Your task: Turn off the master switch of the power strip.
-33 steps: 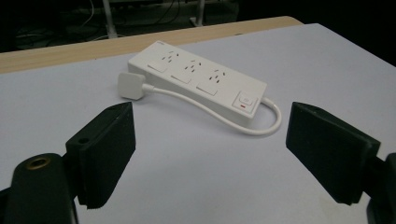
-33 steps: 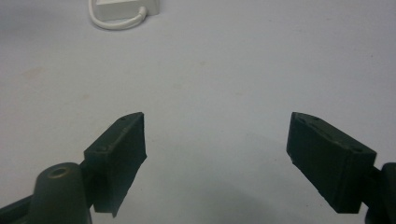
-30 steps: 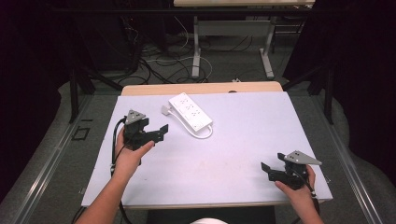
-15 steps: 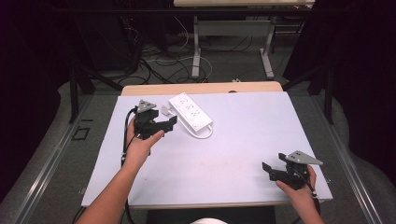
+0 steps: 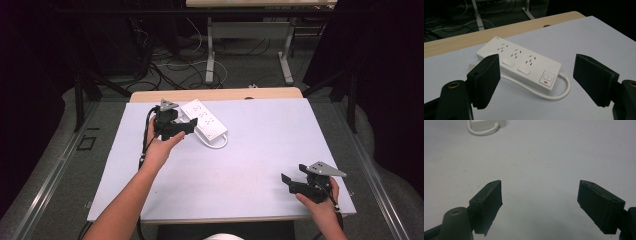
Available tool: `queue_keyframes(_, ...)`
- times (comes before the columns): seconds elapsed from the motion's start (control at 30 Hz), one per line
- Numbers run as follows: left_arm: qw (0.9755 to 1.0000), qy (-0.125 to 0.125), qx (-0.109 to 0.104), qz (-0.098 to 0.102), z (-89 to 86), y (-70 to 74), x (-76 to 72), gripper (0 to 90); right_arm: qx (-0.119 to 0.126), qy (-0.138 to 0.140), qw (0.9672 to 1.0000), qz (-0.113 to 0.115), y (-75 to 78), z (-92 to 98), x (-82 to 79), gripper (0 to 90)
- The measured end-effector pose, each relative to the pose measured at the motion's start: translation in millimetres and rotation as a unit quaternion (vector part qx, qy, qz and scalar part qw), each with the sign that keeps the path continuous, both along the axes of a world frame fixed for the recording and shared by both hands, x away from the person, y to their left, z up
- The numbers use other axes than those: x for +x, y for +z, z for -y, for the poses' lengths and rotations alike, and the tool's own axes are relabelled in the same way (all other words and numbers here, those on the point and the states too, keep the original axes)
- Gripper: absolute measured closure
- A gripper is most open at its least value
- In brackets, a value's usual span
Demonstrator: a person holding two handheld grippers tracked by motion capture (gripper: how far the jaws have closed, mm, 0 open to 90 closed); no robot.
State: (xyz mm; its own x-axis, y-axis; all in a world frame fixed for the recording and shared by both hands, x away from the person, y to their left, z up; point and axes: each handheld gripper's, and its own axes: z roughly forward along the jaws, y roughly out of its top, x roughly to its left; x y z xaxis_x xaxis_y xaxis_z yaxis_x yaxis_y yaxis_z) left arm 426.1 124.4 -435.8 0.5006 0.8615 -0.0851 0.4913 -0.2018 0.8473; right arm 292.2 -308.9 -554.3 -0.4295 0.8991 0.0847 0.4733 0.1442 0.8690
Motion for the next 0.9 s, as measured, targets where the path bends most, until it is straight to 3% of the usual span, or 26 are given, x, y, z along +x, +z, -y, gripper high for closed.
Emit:
queue_keyframes(0.2, 0.9999, -0.001, 0.004, -0.012, 13.1, 0.9, 8.5, 23.1, 0.002, 0.002, 1.0, 0.0, -0.9, 0.9, 0.6, 19.3)
queue_keyframes(0.33, 0.9997, -0.012, 0.003, -0.021, 21.7, -0.6, 14.5, 28.5, 0.001, 0.005, 1.0, -0.001, -0.8, 2.3, 0.8, 19.3)
queue_keyframes(0.5, 0.9994, -0.017, 0.019, -0.022, 33.5, -5.3, 20.9, 30.7, -0.004, 0.004, 1.0, -0.005, -0.4, 3.2, 0.4, 19.3)
queue_keyframes(0.9, 0.9985, -0.02, 0.025, -0.043, 46.5, -15.7, 38.5, 37.6, -0.002, 0.0, 1.0, 0.0, -2.3, 3.9, 1.2, 19.3)
